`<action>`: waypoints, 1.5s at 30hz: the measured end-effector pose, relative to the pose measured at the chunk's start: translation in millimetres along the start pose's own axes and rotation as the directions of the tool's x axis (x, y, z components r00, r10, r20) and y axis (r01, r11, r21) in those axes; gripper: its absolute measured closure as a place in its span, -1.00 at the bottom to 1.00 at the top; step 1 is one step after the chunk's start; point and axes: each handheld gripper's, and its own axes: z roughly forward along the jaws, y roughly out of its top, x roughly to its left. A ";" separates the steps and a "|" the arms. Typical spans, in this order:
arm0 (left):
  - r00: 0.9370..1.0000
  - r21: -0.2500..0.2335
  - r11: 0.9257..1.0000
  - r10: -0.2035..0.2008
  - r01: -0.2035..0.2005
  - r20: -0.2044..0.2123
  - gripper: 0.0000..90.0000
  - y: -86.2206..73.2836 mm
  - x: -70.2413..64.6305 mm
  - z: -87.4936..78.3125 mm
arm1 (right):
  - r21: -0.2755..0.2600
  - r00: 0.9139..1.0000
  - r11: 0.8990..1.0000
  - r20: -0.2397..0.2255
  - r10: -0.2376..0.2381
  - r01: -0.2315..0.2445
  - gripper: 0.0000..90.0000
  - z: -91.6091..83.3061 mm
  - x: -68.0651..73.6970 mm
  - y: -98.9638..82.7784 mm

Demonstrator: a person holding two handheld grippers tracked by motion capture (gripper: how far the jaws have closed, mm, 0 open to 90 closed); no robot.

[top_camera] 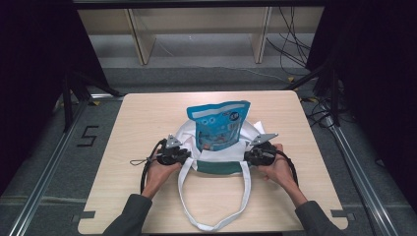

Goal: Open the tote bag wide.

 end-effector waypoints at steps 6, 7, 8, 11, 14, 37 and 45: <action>1.000 -0.041 0.999 -0.014 0.014 -0.012 0.50 4.4 -0.4 -7.6 | 0.008 1.000 1.000 0.004 0.030 -0.030 0.71 -5.1 1.5 1.1; 1.000 -0.054 0.998 -0.019 0.019 -0.005 0.48 6.3 -1.5 -9.9 | -0.018 1.000 1.000 0.022 -0.012 0.013 0.69 -4.8 -2.5 1.6; 1.000 -0.049 0.999 -0.015 0.015 0.004 0.44 7.8 -2.1 -12.2 | -0.013 1.000 1.000 0.018 -0.002 0.003 0.66 -7.3 -2.1 2.2; 1.000 -0.048 0.999 0.005 -0.005 0.006 0.34 10.6 -2.2 -18.8 | -0.041 0.999 0.999 0.032 0.004 -0.003 0.59 -10.2 -4.9 2.7; 1.000 -0.048 0.999 -0.010 0.010 0.011 0.26 10.5 -1.6 -23.9 | -0.053 0.998 0.997 0.015 0.057 -0.056 0.52 -16.0 -3.3 3.2; 0.998 -0.062 0.997 -0.055 0.055 0.007 -0.27 -3.5 -13.1 -68.4 | -0.173 0.997 0.982 0.028 0.079 -0.073 0.02 -61.6 -6.1 8.5; 0.999 -0.072 0.996 -0.049 0.050 0.006 -0.31 -12.9 -17.7 -80.3 | -0.191 0.997 0.979 0.024 0.079 -0.073 -0.01 -62.9 -0.5 8.1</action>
